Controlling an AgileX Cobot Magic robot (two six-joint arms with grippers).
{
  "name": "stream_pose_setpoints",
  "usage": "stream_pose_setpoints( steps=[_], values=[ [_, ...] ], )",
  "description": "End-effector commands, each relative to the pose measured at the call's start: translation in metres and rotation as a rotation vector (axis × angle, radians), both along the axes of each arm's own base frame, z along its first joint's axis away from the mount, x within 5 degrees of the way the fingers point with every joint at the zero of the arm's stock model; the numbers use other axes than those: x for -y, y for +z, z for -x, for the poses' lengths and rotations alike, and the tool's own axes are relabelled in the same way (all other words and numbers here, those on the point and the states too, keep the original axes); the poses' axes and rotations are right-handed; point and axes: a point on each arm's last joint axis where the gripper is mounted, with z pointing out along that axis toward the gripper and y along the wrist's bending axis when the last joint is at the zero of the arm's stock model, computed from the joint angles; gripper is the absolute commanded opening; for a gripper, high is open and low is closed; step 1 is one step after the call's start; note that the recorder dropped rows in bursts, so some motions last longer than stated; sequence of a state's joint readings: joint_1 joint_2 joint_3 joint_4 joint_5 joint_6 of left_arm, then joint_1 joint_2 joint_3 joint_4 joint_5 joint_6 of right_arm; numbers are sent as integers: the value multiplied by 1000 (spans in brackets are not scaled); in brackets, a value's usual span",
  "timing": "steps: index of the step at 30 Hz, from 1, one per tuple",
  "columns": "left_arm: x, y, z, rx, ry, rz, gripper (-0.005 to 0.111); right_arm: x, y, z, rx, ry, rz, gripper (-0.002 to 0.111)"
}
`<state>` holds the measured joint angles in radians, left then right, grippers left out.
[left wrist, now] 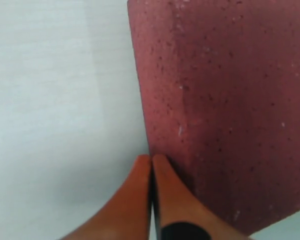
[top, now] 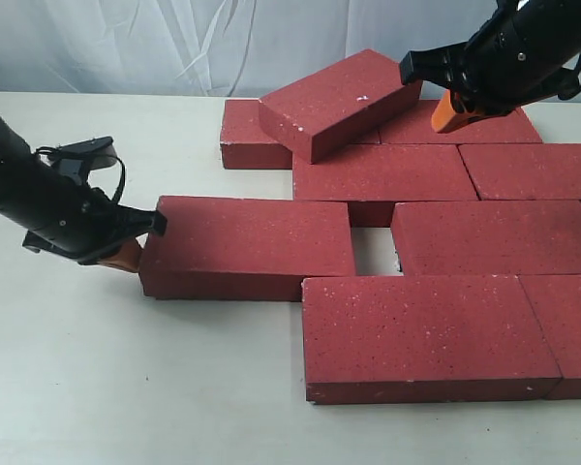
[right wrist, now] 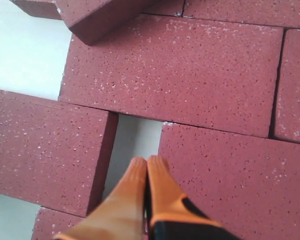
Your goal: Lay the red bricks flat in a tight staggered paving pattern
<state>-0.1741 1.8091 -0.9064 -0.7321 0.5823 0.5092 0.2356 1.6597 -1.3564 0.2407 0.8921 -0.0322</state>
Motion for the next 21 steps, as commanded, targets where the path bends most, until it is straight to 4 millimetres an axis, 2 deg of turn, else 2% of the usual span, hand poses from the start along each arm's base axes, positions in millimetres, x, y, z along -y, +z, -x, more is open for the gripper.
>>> stream_pose_setpoints(
  steps=[1, 3, 10, 13, 17, 21],
  values=[
    [16, -1, 4, -2, -38, 12, 0, 2, 1, 1, 12, 10, 4, -1],
    [14, -1, 3, 16, -50, -12, 0, 1, 1, 1, 12, 11, 3, -1],
    [-18, -1, -8, 53, 42, -58, 0, 1, 1, 1, 12, 11, 3, -1],
    [-24, -1, -11, 65, 86, -51, 0, 1, 1, 1, 12, 11, 3, -1],
    [-11, 1, -11, 75, 93, 2, 0, 1, 1, 1, 12, 11, 3, -1],
    [14, -4, -9, 79, 46, 60, 0, 1, 1, 1, 12, 11, 3, -1]
  ],
)
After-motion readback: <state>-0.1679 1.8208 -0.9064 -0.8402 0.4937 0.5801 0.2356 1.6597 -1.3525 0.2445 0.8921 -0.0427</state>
